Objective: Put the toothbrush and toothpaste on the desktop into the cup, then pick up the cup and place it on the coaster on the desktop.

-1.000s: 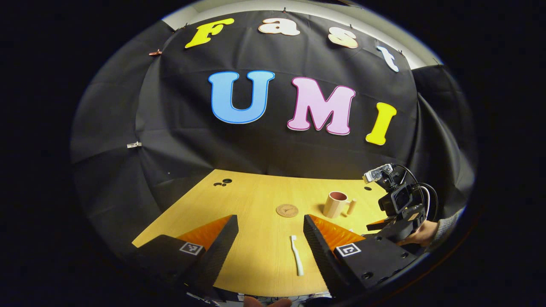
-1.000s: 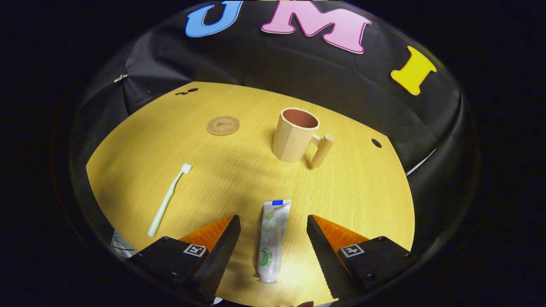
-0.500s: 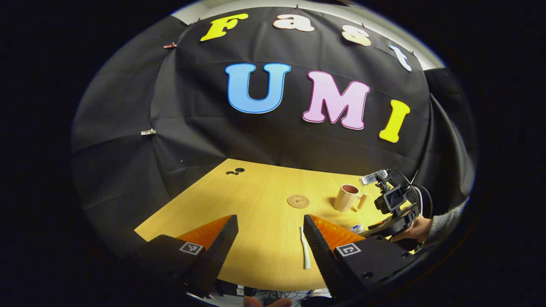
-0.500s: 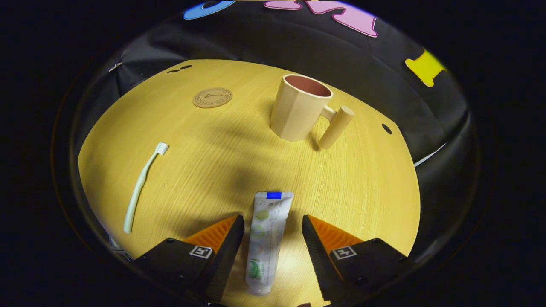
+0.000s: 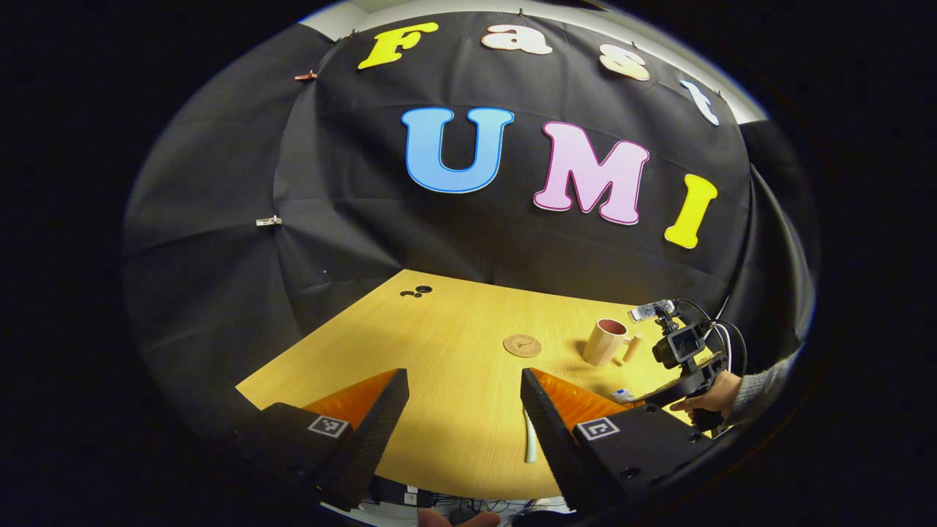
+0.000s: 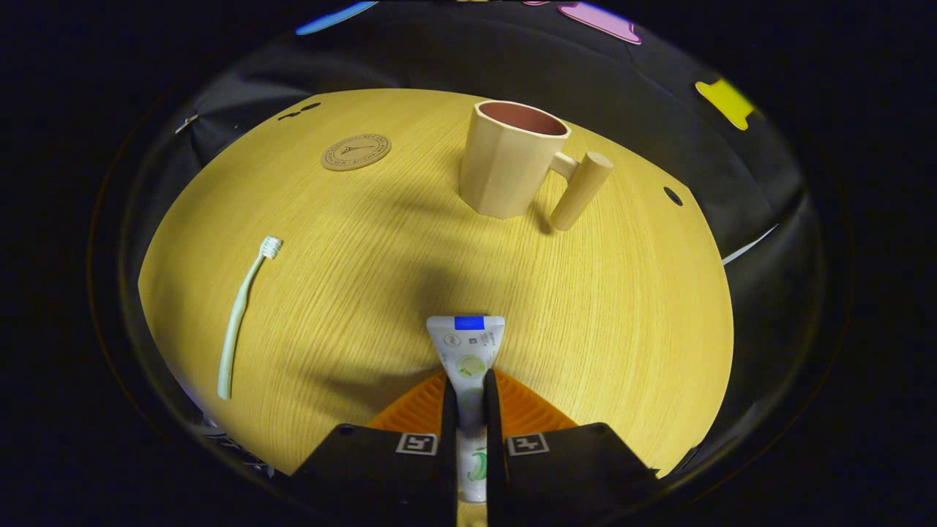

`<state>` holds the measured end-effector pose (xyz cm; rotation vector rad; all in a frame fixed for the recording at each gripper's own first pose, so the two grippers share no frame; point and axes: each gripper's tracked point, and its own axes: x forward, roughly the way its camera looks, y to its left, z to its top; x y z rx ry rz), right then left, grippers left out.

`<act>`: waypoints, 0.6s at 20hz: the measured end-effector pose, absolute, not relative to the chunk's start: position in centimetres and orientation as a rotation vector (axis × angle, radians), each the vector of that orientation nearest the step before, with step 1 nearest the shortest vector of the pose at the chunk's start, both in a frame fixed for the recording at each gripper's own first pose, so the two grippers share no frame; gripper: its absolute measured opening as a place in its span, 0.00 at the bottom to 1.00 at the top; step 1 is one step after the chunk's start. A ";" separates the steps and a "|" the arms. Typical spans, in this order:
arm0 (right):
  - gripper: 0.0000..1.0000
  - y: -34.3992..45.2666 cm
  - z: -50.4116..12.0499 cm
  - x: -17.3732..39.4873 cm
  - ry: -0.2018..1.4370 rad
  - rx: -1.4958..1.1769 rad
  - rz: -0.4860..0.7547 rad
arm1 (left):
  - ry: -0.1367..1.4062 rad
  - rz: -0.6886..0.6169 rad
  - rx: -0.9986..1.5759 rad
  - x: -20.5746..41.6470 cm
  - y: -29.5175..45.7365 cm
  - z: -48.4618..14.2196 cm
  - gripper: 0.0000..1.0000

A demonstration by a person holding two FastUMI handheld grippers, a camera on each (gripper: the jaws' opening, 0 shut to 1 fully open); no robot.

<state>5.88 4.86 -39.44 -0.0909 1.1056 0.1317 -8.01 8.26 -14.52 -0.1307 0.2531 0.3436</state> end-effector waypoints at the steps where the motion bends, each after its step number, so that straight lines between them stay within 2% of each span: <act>1: 0.17 4.9 -39.0 6.0 1.089 -0.064 0.139 | 0.253 0.344 -0.131 -8.0 8.1 -14.5 0.97; 4: 0.14 4.9 -39.1 5.9 1.073 0.035 0.165 | 0.266 0.340 -0.128 -7.8 7.3 -14.9 0.97; 5: 0.10 4.8 -38.9 5.9 1.063 0.070 0.167 | 0.268 0.339 -0.127 -7.6 7.1 -14.8 0.97; 8: 0.10 4.5 -37.2 6.2 0.964 0.170 0.186 | 0.278 0.321 -0.116 -6.6 5.8 -15.0 0.97; 12: 0.11 4.9 -33.8 5.8 0.832 0.233 0.274 | 0.314 0.272 -0.088 -4.4 3.8 -16.0 0.97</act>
